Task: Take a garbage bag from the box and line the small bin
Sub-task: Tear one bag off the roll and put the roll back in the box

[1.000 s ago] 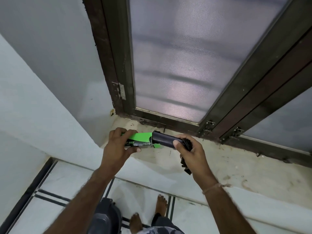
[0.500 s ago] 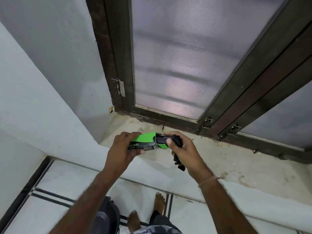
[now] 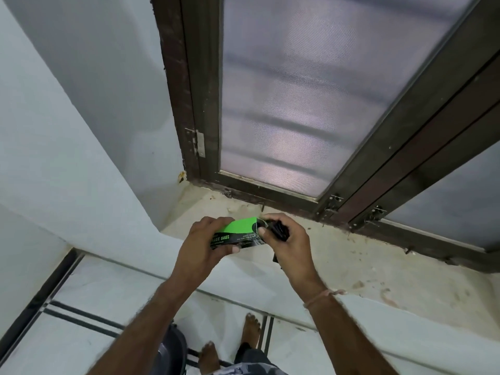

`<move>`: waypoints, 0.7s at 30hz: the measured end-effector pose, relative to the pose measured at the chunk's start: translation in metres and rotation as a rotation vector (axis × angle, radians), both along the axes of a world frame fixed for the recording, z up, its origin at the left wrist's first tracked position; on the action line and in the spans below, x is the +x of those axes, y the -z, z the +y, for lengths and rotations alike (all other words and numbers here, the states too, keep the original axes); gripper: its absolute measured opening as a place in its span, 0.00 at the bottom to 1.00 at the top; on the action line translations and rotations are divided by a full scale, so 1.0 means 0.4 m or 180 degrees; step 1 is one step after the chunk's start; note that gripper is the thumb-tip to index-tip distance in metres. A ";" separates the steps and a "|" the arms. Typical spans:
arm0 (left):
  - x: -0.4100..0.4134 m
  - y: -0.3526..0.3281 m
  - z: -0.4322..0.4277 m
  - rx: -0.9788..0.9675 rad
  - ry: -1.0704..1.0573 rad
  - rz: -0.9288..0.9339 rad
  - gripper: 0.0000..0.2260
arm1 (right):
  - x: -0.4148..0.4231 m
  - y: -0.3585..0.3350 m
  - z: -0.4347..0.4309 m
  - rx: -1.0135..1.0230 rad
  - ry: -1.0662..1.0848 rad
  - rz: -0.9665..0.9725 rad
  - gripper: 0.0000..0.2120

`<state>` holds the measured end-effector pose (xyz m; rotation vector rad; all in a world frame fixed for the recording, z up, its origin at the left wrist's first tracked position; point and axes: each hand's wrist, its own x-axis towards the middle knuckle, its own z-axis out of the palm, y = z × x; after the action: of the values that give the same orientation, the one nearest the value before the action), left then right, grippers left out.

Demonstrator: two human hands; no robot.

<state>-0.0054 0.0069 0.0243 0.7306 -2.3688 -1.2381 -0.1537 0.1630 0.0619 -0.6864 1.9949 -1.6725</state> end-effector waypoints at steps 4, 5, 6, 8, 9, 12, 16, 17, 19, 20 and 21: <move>0.009 0.008 -0.008 0.0027 -0.0058 0.0008 0.30 | -0.013 0.013 0.010 0.0047 0.0000 0.0011 0.14; 0.011 0.009 -0.011 0.0036 -0.0071 0.0020 0.30 | -0.019 0.015 0.017 0.0129 0.0098 -0.0060 0.15; 0.012 0.008 -0.014 0.0028 -0.0068 0.0033 0.30 | -0.023 0.013 0.024 0.0272 0.0194 -0.0213 0.16; 0.011 0.005 -0.020 -0.0026 -0.0035 0.0037 0.30 | -0.032 0.009 0.032 0.0534 0.0227 -0.0812 0.19; 0.009 0.005 -0.024 -0.0047 -0.0028 0.0024 0.29 | -0.038 0.006 0.035 0.0501 0.0147 -0.1201 0.20; 0.006 0.004 -0.038 -0.0092 -0.0045 -0.0022 0.28 | -0.055 -0.009 0.047 0.0021 -0.0091 -0.1691 0.21; 0.006 0.000 -0.049 -0.0089 0.0019 -0.0038 0.27 | -0.059 -0.026 0.056 -0.0107 -0.0458 -0.1383 0.16; 0.005 -0.003 -0.051 -0.0096 0.0042 -0.0053 0.26 | -0.060 -0.030 0.057 -0.0029 -0.0587 -0.1137 0.16; 0.004 -0.011 -0.054 -0.0128 0.0089 -0.0085 0.27 | -0.066 -0.041 0.059 0.0067 -0.0804 -0.0802 0.16; 0.003 -0.015 -0.057 -0.0134 0.0105 -0.0088 0.27 | -0.072 -0.048 0.060 0.0066 -0.0884 -0.0760 0.17; 0.004 -0.018 -0.060 -0.0131 0.0116 -0.0083 0.27 | -0.077 -0.054 0.060 0.0031 -0.0957 -0.0808 0.17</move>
<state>-0.0039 -0.0173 0.0316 0.6980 -2.4315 -1.1976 -0.1846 0.1869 0.0836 -0.6932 1.6335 -1.4878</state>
